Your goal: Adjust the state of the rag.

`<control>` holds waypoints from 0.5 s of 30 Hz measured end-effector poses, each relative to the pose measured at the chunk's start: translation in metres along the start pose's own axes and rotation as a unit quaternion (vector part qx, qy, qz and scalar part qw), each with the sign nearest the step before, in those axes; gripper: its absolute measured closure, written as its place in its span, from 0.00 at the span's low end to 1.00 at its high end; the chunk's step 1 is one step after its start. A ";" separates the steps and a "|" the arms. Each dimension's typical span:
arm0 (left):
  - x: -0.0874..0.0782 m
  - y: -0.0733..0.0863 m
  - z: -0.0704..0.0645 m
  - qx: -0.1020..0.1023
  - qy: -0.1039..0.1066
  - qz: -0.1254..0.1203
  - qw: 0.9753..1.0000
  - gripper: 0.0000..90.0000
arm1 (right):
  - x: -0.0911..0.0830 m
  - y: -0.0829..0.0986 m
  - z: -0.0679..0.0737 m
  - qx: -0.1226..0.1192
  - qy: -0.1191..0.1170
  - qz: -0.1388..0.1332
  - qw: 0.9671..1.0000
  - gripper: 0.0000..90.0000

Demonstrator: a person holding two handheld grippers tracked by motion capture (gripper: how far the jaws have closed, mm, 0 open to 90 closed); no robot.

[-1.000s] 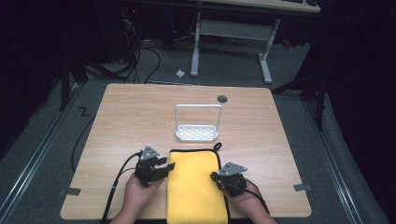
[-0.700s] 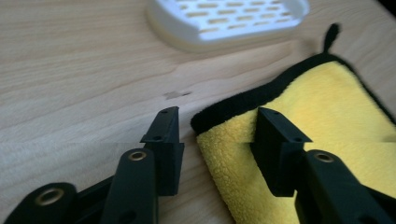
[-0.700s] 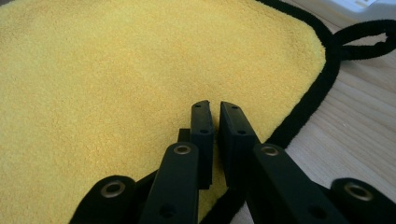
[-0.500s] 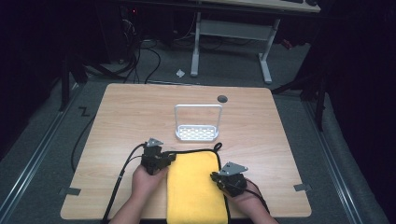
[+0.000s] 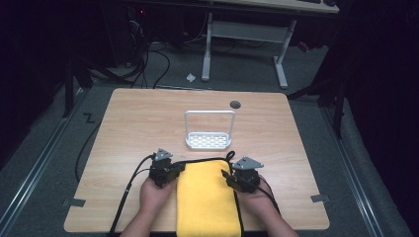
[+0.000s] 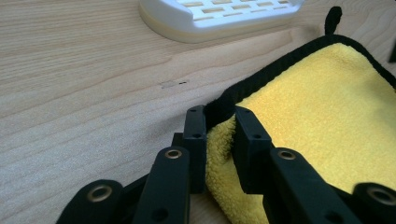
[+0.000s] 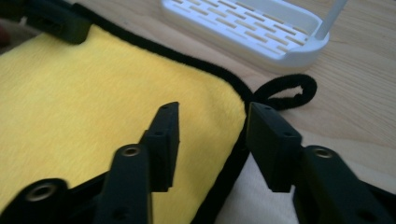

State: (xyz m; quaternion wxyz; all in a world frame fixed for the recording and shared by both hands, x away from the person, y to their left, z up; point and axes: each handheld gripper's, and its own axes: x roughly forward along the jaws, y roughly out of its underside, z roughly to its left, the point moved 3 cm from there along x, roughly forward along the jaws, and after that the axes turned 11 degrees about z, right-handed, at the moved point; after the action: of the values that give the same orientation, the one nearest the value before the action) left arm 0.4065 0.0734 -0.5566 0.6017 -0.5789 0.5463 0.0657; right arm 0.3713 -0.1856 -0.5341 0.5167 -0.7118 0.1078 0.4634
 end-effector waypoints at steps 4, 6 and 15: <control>0.000 0.000 0.000 0.000 0.001 0.000 1.000 0.84 | 0.018 -0.012 -0.008 0.006 0.006 0.014 1.000 0.51; 0.000 0.000 0.000 0.000 0.001 -0.001 1.000 0.84 | 0.026 -0.016 -0.010 0.004 0.011 0.023 1.000 0.50; 0.000 0.000 0.000 -0.001 0.002 -0.001 1.000 0.83 | 0.032 -0.012 -0.010 0.029 -0.027 0.039 0.998 0.66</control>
State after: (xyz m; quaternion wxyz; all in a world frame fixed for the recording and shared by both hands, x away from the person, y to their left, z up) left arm 0.4062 0.0736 -0.5567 0.6000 -0.5801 0.5471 0.0645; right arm 0.4016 -0.1782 -0.5507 0.5217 -0.6786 0.1350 0.4990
